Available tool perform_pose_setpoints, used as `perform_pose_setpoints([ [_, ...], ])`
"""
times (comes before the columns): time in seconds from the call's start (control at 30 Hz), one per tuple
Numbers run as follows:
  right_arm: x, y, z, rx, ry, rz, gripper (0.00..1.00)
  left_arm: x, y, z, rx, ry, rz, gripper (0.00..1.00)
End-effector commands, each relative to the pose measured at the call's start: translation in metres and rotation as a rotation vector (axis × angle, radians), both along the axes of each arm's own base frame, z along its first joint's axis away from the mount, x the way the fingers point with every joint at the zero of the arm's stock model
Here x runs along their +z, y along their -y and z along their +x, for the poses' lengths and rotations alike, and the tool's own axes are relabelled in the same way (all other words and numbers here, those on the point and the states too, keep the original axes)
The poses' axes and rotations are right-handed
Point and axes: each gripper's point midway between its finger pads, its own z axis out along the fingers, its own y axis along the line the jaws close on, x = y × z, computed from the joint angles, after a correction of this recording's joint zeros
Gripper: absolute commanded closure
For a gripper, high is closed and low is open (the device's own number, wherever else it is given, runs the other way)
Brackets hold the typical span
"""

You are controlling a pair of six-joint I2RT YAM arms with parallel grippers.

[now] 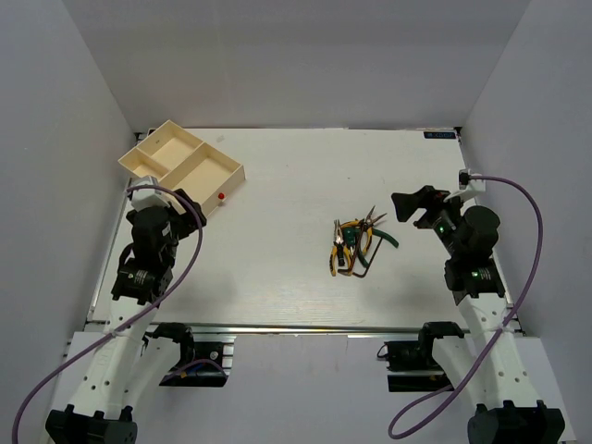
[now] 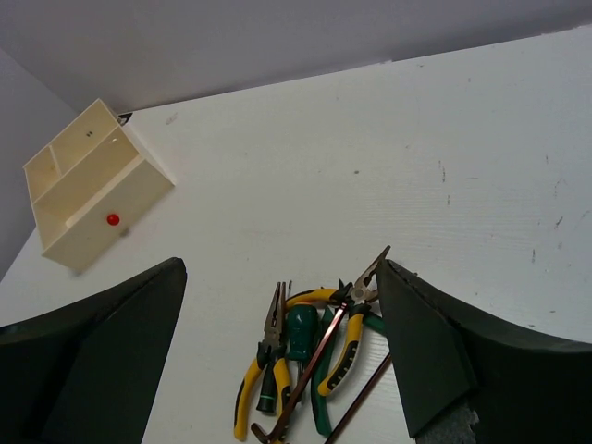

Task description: Sort the tools into containers

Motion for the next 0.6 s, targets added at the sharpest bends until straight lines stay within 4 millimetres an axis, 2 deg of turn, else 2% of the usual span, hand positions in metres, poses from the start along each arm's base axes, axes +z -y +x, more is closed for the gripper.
perform_pose_setpoints([
  [0.0,0.014,0.002,0.000,-0.007,0.057,-0.011,0.11,0.001,0.007,-0.002,-0.048,-0.003,0.013,0.02],
  [0.57,0.002,0.002,-0.007,0.013,0.073,-0.084,0.11,-0.009,0.025,0.005,-0.166,-0.038,0.027,0.02],
])
